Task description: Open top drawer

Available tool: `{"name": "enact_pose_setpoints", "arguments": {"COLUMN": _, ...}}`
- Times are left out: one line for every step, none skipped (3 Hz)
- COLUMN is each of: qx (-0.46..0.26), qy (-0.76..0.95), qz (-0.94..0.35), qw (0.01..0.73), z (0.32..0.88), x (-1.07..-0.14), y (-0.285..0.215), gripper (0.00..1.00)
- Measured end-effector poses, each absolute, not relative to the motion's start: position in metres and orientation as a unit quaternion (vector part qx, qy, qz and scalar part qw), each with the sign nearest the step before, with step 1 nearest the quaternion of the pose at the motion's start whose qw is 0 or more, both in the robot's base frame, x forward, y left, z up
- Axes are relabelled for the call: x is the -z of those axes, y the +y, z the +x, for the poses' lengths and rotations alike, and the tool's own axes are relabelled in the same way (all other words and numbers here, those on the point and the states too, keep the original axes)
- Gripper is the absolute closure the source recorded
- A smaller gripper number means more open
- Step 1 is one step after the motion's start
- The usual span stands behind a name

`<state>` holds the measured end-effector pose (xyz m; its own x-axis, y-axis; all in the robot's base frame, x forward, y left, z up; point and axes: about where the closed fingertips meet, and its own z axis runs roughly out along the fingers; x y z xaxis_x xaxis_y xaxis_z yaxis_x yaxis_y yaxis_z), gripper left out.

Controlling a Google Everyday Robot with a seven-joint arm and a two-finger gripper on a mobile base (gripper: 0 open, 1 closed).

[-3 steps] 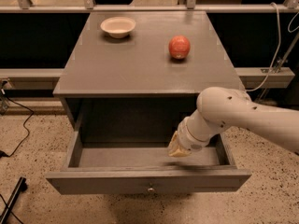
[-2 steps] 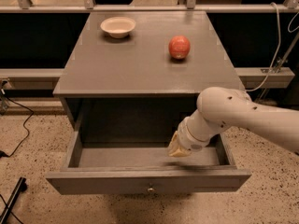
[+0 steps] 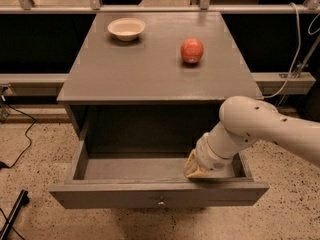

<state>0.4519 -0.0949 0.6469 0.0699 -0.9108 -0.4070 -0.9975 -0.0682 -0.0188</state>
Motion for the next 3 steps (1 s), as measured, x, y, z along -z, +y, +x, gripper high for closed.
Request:
{"name": "enact_pose_setpoints", "arguments": {"qx": -0.172, "qy": 0.641, "qz": -0.74, "qw": 0.114, "z": 0.426, "x": -0.653, "y": -0.097, "gripper": 1.0}}
{"name": "enact_pose_setpoints", "arguments": {"qx": -0.19, "qy": 0.626, "qz": -0.751, "qw": 0.091, "z": 0.413, "x": -0.658, "y": -0.097, "gripper": 1.0}}
{"name": "enact_pose_setpoints", "arguments": {"qx": -0.192, "qy": 0.613, "qz": -0.759, "qw": 0.108, "z": 0.415, "x": -0.675, "y": -0.094, "gripper": 1.0}}
